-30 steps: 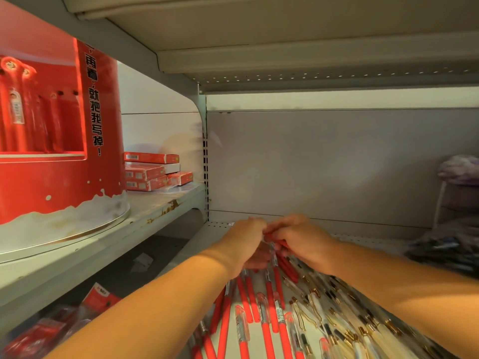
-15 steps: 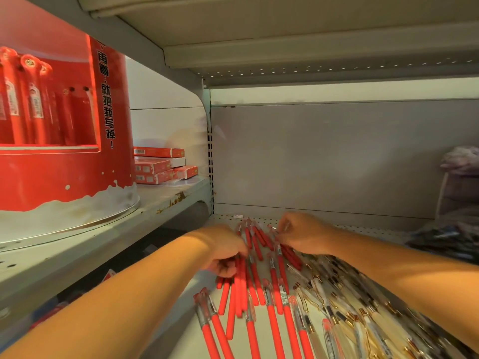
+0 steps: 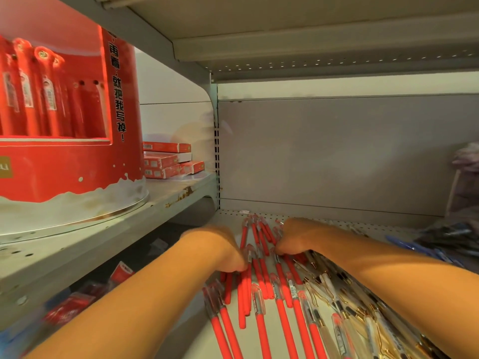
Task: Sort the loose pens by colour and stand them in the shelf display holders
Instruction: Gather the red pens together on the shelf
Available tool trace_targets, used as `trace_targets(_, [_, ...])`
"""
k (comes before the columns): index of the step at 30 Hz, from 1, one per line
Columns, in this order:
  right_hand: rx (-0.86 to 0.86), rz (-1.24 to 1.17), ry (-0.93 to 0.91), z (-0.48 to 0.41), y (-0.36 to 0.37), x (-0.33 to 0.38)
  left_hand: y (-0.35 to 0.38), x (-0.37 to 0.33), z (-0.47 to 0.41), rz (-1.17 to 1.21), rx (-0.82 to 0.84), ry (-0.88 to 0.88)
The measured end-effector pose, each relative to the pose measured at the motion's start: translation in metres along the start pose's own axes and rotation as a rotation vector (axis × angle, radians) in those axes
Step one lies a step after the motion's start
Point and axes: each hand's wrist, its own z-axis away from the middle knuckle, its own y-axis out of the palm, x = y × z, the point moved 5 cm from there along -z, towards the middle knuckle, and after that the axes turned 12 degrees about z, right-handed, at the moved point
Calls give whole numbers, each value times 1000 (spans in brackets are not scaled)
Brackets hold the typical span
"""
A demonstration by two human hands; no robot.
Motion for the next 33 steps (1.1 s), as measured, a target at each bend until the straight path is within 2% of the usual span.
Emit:
trace_targets(7, [-21,4,15,-9,8,-1,12,17,16,64,237,-240])
trace_targets(10, [-29,13,4,-8,9,2,17,29,5,181,250,-319])
trace_targets(15, [7,52,-23,-7,10,5,16,29,-6,224,218,-265])
trace_targets(18, [-52,33,-7,3,-2,5,15,32,-11,290,201,-260])
trace_targets(21, [-107,-112,-21,15,-17,7,8,32,-18,352,111,-197])
trace_targets(22, [-62,-212,-14,19,-17,7,3,30,-20,324,45,-147])
trace_targets(25, [220,-530,-28,33,-2,19,-14,25,-22,157,-195,3])
trace_targets(27, [272,-646,-94,43,5,29,-16,22,-26,85,-286,75])
trace_targets(30, [227,-653,-101,59,7,36,-10,15,-31,91,-297,152])
trace_targets(33, [190,-581,-127,71,5,44,-1,11,-33,180,-189,212])
